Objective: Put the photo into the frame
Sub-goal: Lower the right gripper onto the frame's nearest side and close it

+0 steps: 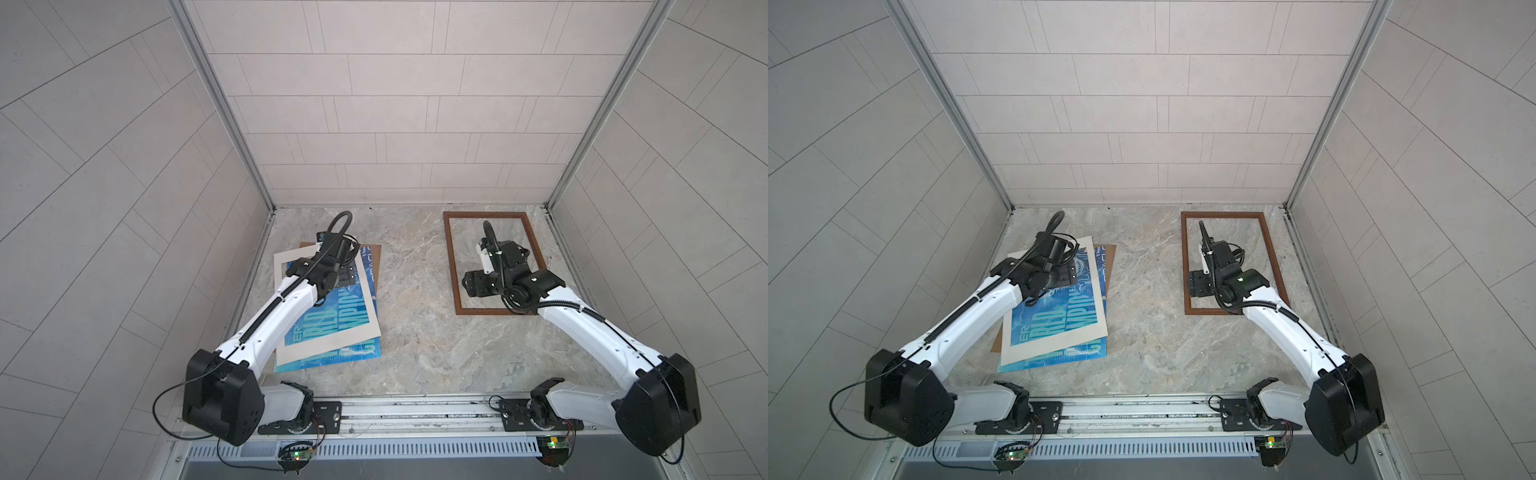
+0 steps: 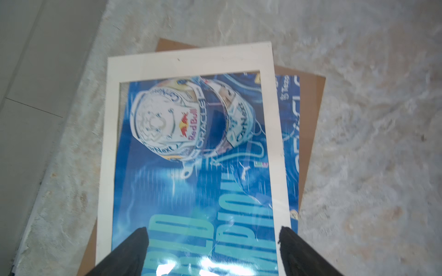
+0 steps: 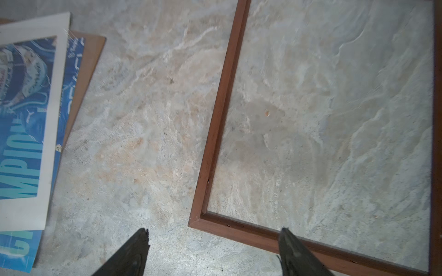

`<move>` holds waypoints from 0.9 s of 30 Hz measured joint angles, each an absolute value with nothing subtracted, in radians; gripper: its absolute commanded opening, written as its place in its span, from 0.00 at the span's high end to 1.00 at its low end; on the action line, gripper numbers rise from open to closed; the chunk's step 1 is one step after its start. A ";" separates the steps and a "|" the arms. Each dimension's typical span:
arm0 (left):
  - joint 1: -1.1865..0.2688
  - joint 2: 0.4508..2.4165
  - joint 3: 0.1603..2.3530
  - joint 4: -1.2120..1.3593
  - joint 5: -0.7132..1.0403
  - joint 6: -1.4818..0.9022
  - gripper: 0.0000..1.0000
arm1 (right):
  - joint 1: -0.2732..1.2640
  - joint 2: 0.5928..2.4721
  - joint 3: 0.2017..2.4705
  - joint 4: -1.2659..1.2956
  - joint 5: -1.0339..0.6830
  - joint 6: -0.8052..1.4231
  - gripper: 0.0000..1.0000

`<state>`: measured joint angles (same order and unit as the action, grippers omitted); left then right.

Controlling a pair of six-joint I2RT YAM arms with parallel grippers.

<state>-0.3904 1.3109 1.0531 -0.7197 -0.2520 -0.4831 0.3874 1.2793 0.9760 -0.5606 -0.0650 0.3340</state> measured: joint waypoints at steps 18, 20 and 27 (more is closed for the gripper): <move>-0.498 1.252 0.888 -0.686 -0.096 -0.554 0.12 | 0.392 1.809 1.220 -0.667 -0.127 0.307 0.46; -0.498 1.247 0.887 -0.684 -0.088 -0.554 0.12 | 0.392 1.840 1.242 -0.665 -0.132 0.311 0.53; -0.498 1.244 0.886 -0.677 -0.069 -0.554 0.12 | 0.392 1.932 1.307 -0.670 -0.131 0.307 0.53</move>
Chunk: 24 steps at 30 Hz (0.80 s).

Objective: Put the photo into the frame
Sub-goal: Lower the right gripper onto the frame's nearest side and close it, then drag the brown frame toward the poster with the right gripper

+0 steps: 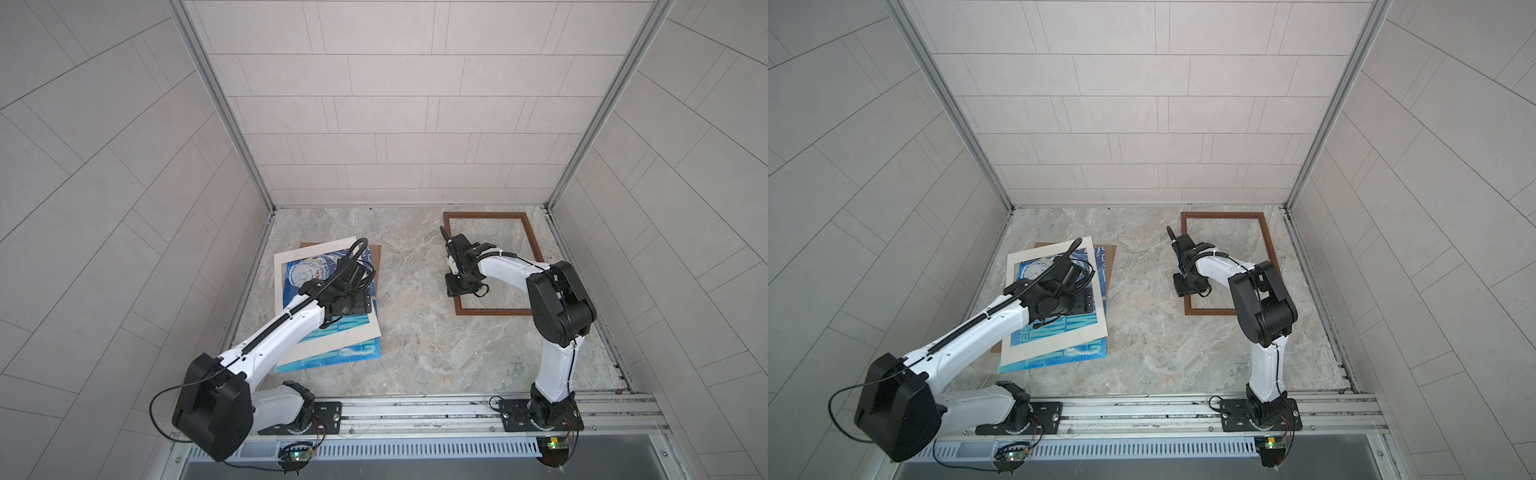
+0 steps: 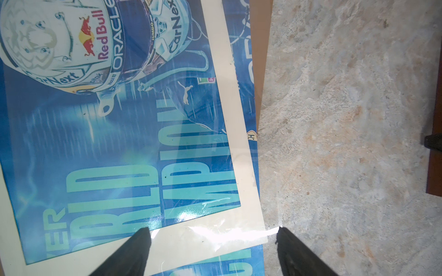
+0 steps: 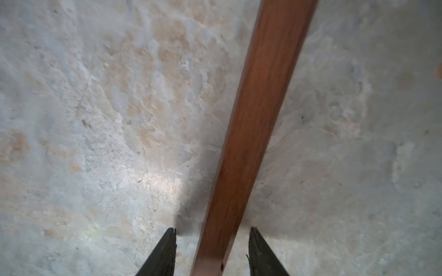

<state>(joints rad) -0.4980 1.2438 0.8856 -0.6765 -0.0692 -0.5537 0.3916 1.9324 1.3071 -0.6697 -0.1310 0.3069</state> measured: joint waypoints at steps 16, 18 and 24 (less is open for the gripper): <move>-0.498 1.196 0.884 -0.669 -0.075 -0.551 0.12 | 0.377 1.951 1.330 -0.704 -0.165 0.349 0.89; -0.498 1.175 0.880 -0.670 -0.083 -0.550 0.12 | 0.372 1.945 1.324 -0.715 -0.176 0.388 0.92; -0.498 1.113 0.874 -0.675 -0.110 -0.550 0.12 | 0.391 1.911 1.280 -0.709 -0.228 0.408 0.94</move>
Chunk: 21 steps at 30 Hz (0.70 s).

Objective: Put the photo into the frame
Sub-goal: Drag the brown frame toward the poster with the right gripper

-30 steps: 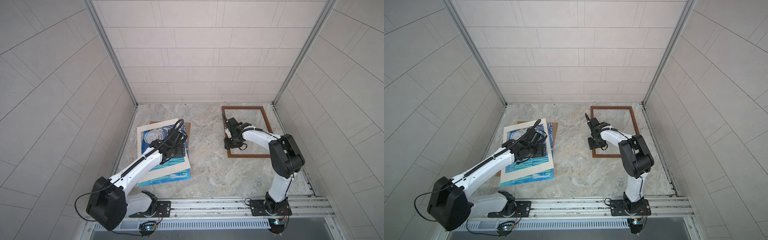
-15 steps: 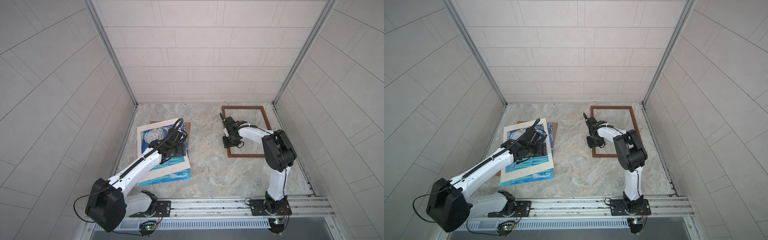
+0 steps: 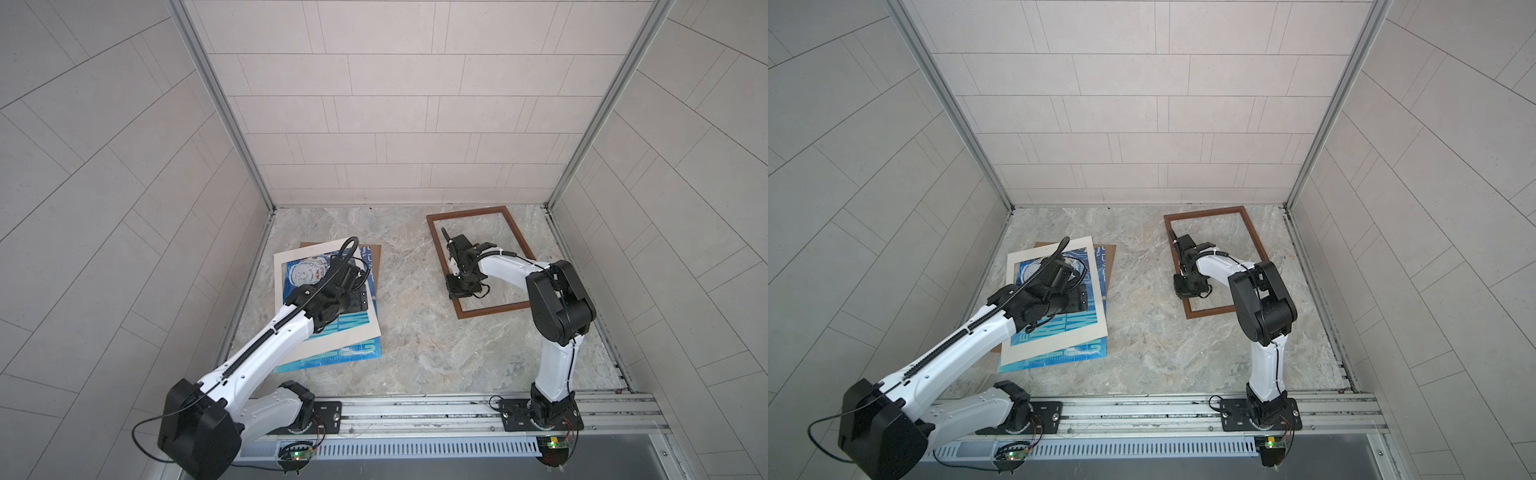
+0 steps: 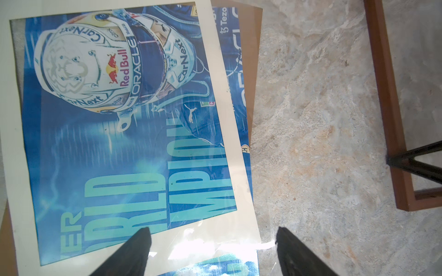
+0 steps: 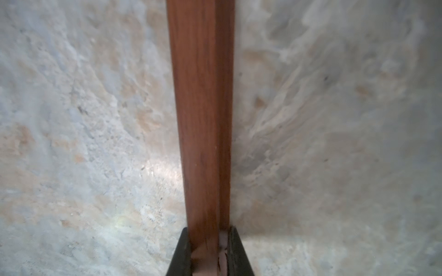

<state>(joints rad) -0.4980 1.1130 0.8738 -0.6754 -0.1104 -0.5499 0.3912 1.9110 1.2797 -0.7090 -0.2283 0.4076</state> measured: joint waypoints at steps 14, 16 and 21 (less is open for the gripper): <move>-0.507 0.962 0.812 -0.694 -0.106 -0.554 0.12 | 0.751 1.682 1.110 -0.709 -0.274 0.769 0.95; -0.508 0.957 0.805 -0.694 -0.099 -0.554 0.12 | 0.811 1.663 1.075 -0.657 -0.275 0.839 0.95; -0.513 0.950 0.793 -0.685 -0.088 -0.554 0.12 | 0.879 1.626 0.987 -0.556 -0.254 0.995 0.94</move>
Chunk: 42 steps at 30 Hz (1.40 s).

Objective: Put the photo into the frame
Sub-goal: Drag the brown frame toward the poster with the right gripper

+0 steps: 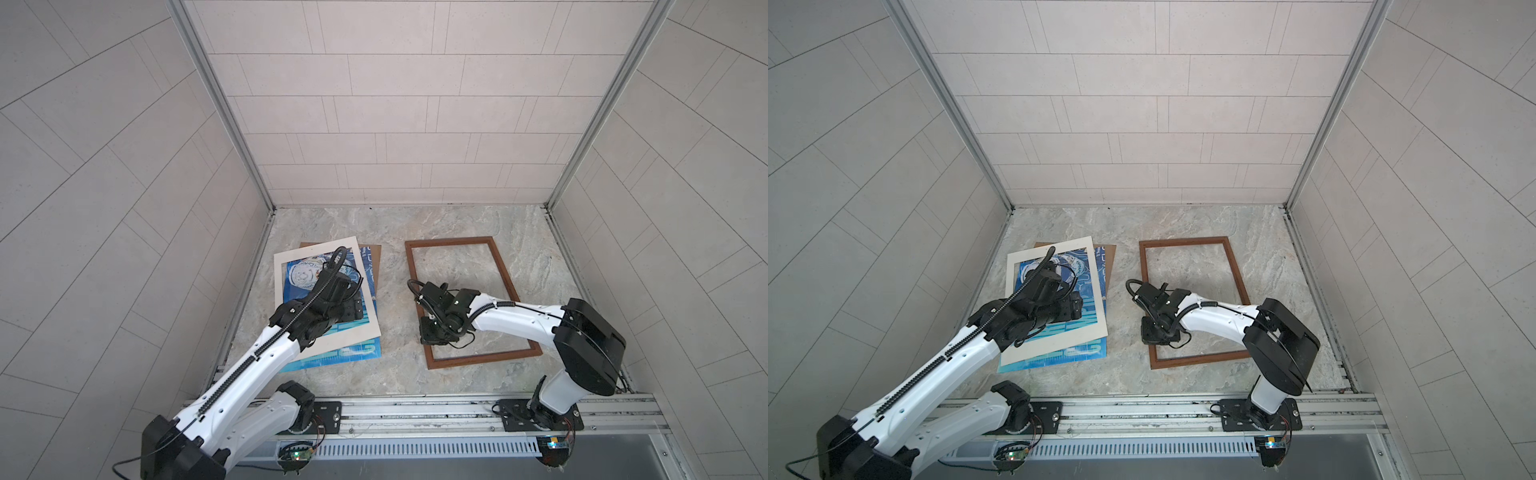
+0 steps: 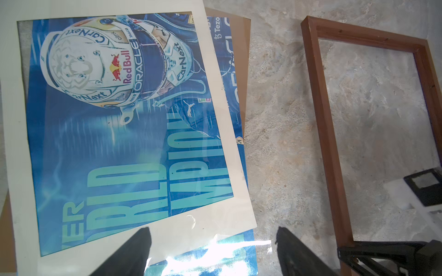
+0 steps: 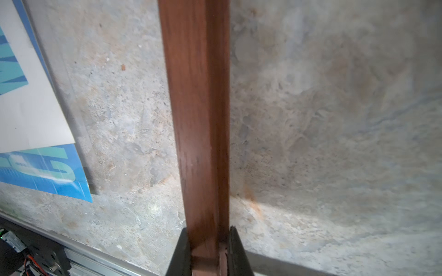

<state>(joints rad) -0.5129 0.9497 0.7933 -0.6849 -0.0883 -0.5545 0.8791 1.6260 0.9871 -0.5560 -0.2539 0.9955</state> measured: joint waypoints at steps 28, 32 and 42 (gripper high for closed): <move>-0.513 0.947 0.753 -0.665 -0.068 -0.576 0.12 | 0.970 1.766 1.108 -0.536 -0.236 1.056 0.91; -0.513 0.952 0.753 -0.665 -0.068 -0.577 0.12 | 0.971 1.769 1.098 -0.509 -0.234 1.071 0.86; -0.513 0.989 0.753 -0.694 -0.065 -0.577 0.12 | 0.975 1.767 1.086 -0.429 -0.262 1.085 0.45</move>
<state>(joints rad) -0.5133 0.9894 0.7532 -0.6941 -0.0647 -0.5766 0.9749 1.7668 1.0863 -0.4286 -0.2619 1.0851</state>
